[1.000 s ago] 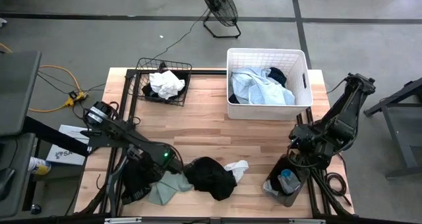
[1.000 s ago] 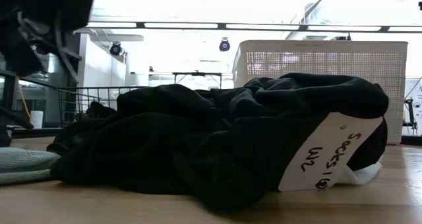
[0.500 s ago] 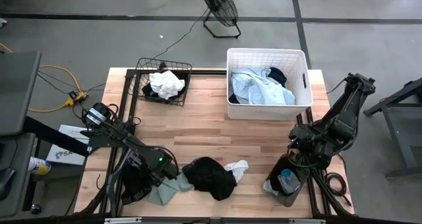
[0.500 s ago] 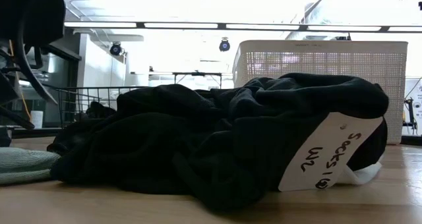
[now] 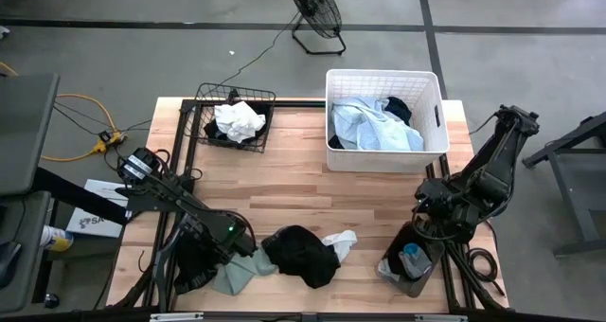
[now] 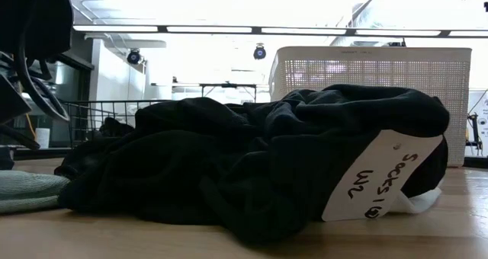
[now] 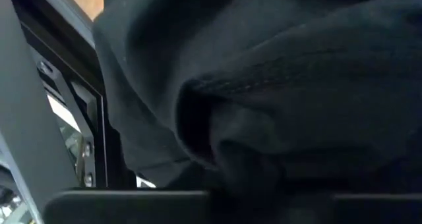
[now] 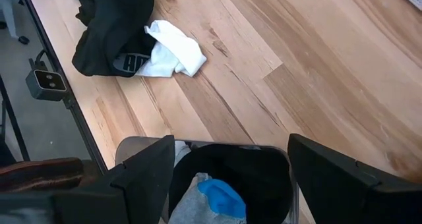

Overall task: Pick & Place Cloths
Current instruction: Put the left black boxer shorts into the black wire basket

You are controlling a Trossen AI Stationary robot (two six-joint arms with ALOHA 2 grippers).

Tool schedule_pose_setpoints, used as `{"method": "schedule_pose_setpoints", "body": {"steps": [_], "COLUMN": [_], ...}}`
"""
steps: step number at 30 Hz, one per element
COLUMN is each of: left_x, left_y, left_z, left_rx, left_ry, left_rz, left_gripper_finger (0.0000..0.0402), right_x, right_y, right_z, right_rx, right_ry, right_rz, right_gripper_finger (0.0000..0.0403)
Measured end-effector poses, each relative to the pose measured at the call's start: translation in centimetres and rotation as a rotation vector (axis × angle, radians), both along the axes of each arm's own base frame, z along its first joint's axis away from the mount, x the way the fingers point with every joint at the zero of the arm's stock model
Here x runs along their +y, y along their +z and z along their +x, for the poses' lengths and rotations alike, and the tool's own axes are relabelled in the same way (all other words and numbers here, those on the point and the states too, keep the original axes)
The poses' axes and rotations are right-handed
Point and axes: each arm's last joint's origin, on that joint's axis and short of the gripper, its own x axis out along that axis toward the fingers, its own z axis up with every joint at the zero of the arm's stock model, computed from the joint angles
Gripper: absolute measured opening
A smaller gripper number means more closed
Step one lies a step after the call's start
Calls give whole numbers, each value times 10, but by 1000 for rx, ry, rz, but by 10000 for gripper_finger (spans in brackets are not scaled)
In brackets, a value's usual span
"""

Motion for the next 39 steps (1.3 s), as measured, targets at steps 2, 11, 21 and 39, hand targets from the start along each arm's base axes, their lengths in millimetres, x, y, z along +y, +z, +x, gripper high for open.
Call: {"method": "schedule_pose_setpoints", "body": {"steps": [2,11,21,39], "left_x": [0,1,11,22], "left_y": [0,16,89,204], "left_z": [0,1,-3,12], "left_rx": [-7,-40,-238,-788], "left_ry": [-11,-47,-28,-117], "left_rz": [4,22,161,538], "left_gripper_finger": [14,7,5,5], "right_x": [0,0,0,0], "right_y": [0,0,0,1], "right_z": [0,0,0,1], "right_rx": [-1,-2,-5,-26], "right_ry": [-1,-1,-3,-12], "right_rz": [-1,-1,-4,-12], "right_gripper_finger": [286,286,286,286]}}
